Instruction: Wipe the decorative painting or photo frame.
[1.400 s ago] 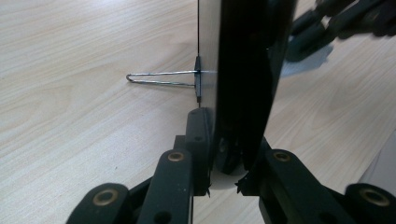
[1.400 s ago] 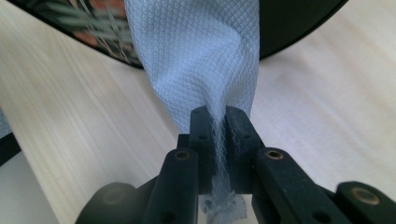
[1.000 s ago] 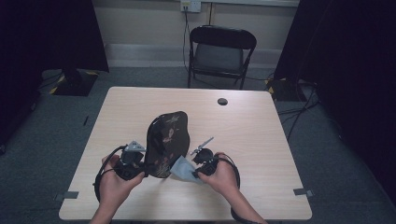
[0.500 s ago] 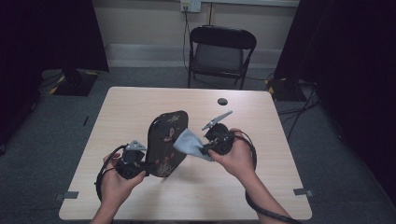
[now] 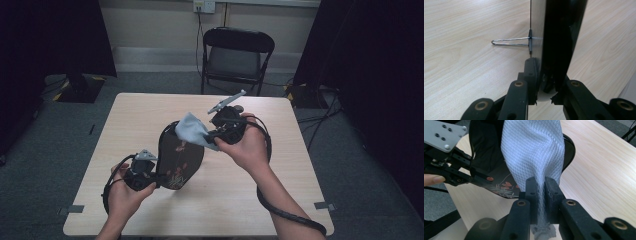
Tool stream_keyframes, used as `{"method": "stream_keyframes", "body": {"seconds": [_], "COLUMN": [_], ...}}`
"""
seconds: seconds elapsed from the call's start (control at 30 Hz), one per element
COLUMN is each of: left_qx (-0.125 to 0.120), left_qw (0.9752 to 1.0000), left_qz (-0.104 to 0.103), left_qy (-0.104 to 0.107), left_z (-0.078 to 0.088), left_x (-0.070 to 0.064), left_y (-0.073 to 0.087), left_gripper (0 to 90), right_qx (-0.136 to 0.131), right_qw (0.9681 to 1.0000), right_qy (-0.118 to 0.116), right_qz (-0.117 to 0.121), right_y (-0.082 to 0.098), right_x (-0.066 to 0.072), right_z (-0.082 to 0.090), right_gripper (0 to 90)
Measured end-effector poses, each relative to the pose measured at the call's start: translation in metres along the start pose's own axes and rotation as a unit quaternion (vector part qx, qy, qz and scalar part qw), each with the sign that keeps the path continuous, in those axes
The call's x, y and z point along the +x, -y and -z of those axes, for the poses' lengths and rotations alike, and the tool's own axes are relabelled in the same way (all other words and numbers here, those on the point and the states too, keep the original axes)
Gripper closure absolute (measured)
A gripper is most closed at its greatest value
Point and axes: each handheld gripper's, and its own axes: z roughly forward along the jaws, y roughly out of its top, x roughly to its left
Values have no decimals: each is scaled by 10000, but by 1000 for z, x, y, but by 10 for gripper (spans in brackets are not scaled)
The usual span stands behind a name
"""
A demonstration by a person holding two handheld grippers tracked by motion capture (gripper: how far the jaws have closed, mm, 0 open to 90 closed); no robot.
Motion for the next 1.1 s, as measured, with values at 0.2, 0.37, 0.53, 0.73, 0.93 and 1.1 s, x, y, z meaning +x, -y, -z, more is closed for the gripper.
{"method": "stream_keyframes", "body": {"seconds": [0.2,0.37,0.53,0.73,0.93,1.1], "left_qx": [10,15,18,19,26,22], "left_qw": [10000,10000,10000,10000,10000,10000], "left_qz": [-41,-36,-33,-30,-27,-24], "left_qy": [-5,2,4,7,11,10], "left_z": [0,0,0,0,0,0], "left_x": [1,1,1,1,1,2], "left_y": [0,0,0,0,-1,0], "left_gripper": [790,790,790,789,789,789], "right_qx": [152,312,499,704,917,1084], "right_qw": [9999,9995,9987,9968,9942,9915], "right_qy": [2,-53,-129,-308,-432,-527], "right_qz": [15,12,-49,-198,-367,-485], "right_y": [3,15,30,58,83,106], "right_x": [2,2,2,2,0,3], "right_z": [-16,-32,-51,-81,-107,-129], "right_gripper": [827,827,827,827,827,827]}}
